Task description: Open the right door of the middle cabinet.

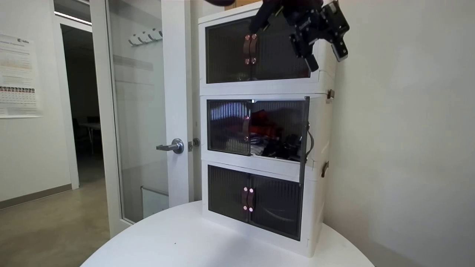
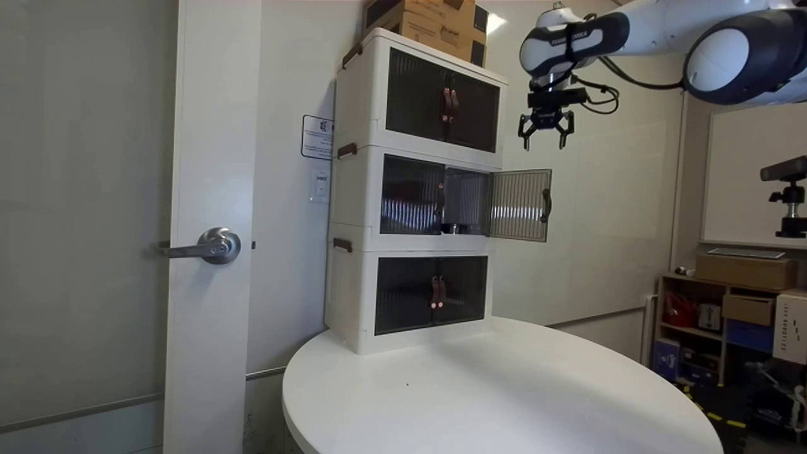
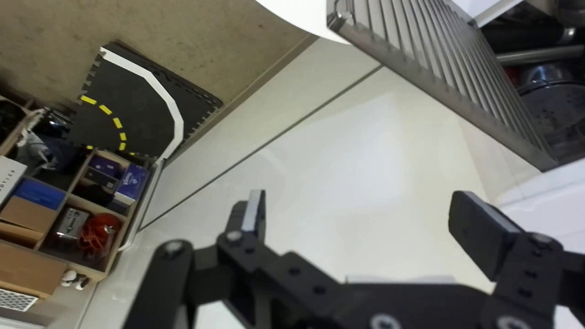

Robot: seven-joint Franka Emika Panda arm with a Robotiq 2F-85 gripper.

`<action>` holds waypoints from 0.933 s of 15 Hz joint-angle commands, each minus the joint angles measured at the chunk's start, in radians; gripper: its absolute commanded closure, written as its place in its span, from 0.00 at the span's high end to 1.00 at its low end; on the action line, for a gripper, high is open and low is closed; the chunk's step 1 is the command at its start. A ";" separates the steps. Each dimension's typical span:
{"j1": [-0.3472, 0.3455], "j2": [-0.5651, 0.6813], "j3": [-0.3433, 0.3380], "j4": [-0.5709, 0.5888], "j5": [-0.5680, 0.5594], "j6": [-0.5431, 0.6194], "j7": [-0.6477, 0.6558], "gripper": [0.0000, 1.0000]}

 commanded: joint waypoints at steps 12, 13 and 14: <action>-0.002 -0.404 0.243 -0.452 0.333 -0.028 -0.445 1.00; -0.003 -0.429 0.257 -0.500 0.360 -0.033 -0.477 1.00; -0.010 -0.452 0.268 -0.549 0.386 -0.042 -0.521 1.00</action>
